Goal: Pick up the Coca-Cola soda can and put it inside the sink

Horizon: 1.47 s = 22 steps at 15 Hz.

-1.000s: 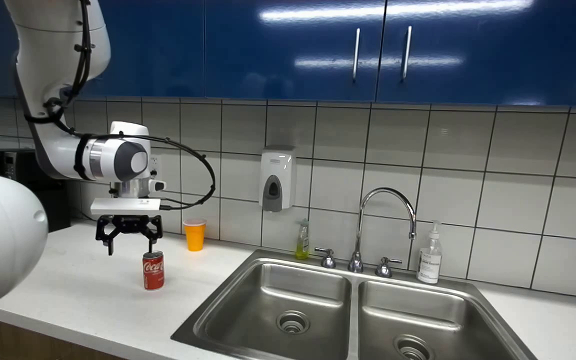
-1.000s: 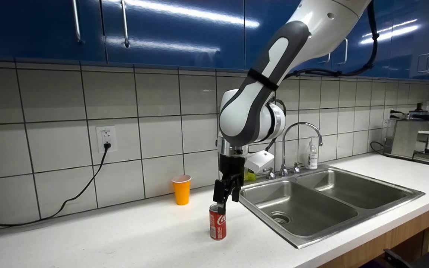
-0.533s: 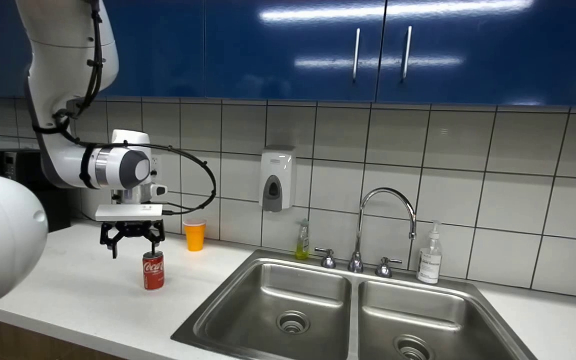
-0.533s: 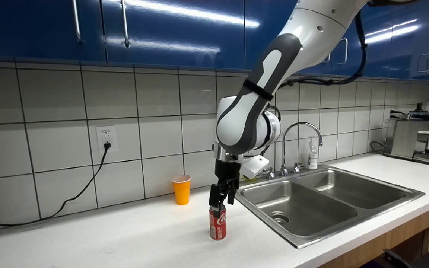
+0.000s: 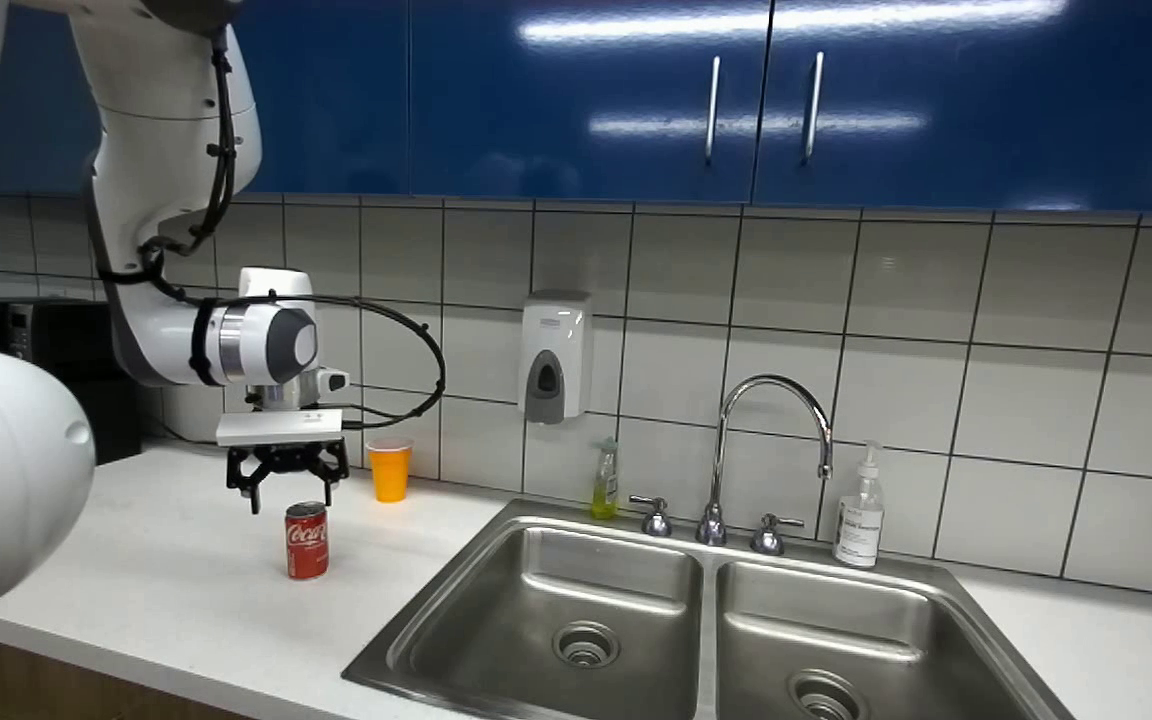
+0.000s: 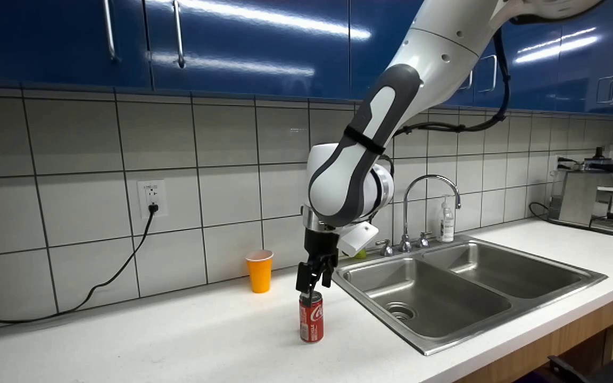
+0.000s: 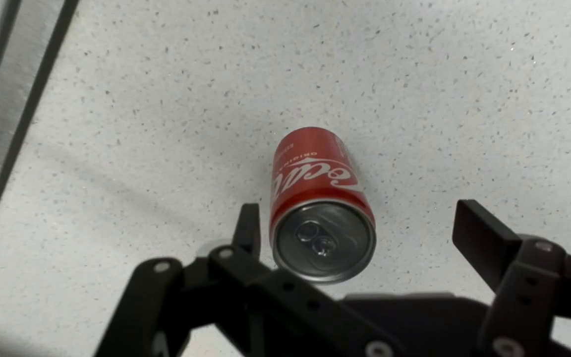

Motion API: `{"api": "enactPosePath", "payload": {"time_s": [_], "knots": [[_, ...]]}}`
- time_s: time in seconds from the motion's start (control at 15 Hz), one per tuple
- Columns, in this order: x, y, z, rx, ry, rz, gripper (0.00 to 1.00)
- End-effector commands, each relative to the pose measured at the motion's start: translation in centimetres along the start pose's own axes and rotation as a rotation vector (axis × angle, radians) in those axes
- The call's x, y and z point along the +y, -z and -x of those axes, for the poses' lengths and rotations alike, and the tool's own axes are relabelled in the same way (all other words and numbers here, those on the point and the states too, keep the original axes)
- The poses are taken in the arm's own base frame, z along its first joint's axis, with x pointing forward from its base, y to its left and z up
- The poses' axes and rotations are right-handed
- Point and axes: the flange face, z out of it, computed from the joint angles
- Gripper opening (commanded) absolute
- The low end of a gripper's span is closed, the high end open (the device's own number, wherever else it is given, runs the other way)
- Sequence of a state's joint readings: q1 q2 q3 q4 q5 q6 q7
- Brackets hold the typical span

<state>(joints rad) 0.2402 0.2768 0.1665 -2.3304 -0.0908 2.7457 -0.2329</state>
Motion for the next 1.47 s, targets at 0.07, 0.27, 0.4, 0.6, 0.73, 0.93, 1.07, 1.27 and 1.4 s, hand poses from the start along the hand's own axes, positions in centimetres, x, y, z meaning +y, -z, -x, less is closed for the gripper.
{"api": "enactPosePath", "payload": {"time_s": [0.07,0.27,0.4,0.6,0.73,0.93,1.07,1.27,1.4], "knots": [[0.9,-0.6,-1.0,0.009,-0.018,0.025,1.00],[1.0,-1.2,-1.4,0.005,-0.021,0.031,1.00],[0.8,-1.6,-1.7,0.006,-0.023,0.032,1.00],[0.4,-2.2,-2.3,0.005,-0.027,0.035,1.00],[0.3,-2.6,-2.6,0.003,-0.032,0.037,1.00],[0.8,-3.2,-2.8,0.000,-0.044,0.051,1.00],[1.6,-3.7,-2.9,-0.004,-0.055,0.065,1.00],[2.6,-4.3,-3.0,-0.013,-0.066,0.084,1.00],[2.9,-4.6,-3.1,-0.020,-0.070,0.090,1.00]]}}
